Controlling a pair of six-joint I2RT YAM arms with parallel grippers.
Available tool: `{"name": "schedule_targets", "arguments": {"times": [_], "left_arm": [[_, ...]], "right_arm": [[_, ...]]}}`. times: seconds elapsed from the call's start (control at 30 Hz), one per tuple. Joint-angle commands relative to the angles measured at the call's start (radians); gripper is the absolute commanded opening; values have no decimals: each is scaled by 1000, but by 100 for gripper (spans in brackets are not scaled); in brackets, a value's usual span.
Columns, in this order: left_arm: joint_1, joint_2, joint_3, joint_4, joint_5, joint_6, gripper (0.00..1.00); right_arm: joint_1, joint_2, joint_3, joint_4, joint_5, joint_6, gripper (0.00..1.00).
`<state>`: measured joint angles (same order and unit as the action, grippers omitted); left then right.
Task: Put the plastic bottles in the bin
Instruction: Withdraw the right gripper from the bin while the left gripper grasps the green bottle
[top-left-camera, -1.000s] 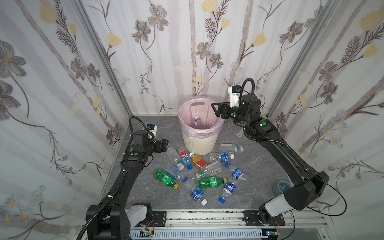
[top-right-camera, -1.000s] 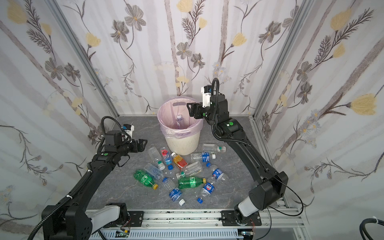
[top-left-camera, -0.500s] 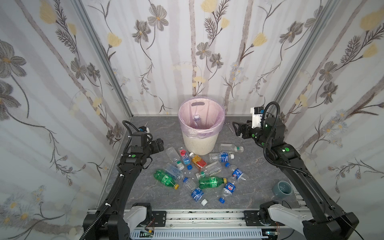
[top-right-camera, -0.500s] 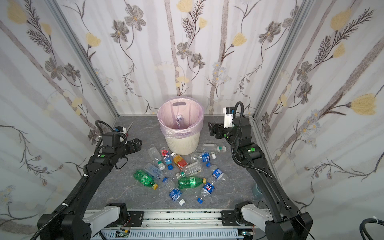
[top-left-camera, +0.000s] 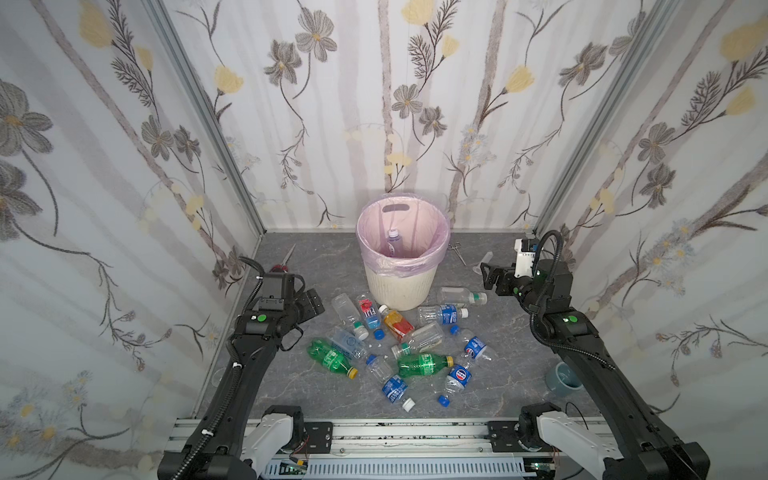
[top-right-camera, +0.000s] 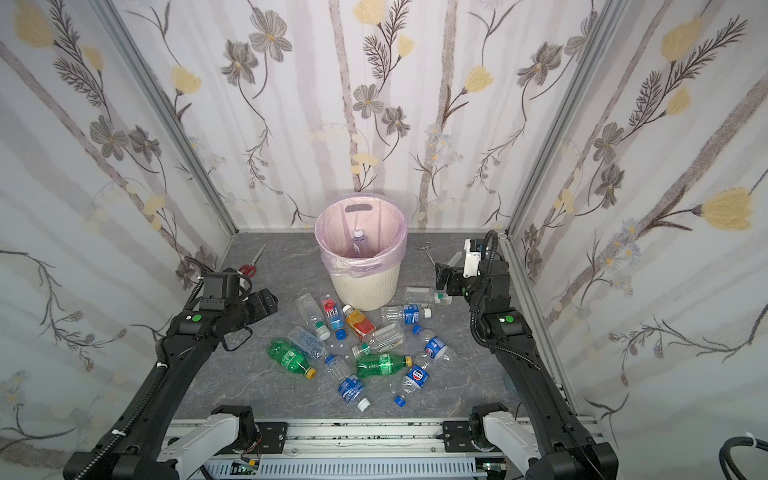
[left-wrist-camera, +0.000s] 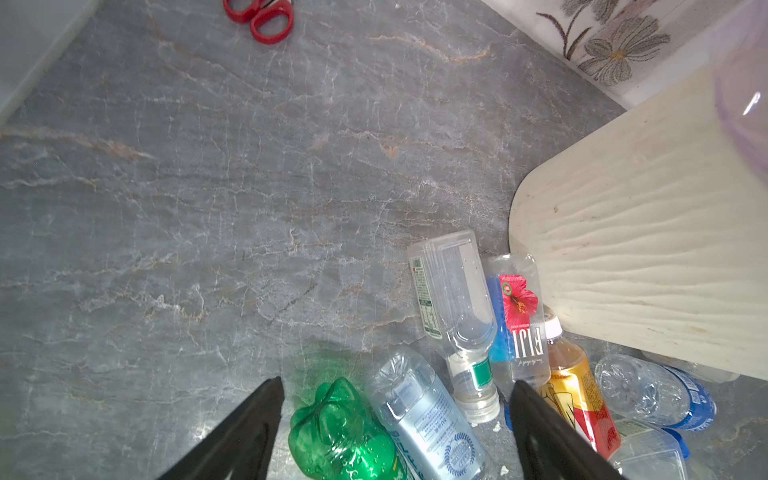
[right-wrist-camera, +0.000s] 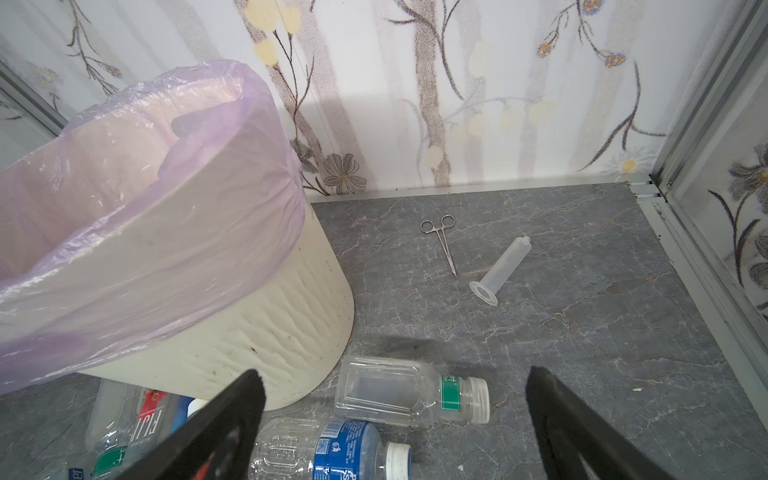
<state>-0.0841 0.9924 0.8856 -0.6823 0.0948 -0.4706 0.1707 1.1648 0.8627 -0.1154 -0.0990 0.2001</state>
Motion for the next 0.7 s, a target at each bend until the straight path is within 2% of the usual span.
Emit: {"name": "schedule_targets", "arguments": {"times": [0.0,0.13,0.27,0.43,0.67], "left_arm": [[-12,-39,-35,-59,52,-114,86],[-23,-83,-50,-144,10,-134,87],[-60,-108,-103,-157,82,-217,84],[-209,-130,-171,-156,-1,-368,83],[-259,-143,-228,-141,-60,-506,83]], "right_arm": [[-3,3,-16,66,-15,-21,99],[-7,-12,-43,76,-19,-22,99],[-7,-20,-48,92,-37,-15,99],[-9,-32,-54,102,-50,-7,99],[-10,-53,-67,112,-53,-2,100]]}}
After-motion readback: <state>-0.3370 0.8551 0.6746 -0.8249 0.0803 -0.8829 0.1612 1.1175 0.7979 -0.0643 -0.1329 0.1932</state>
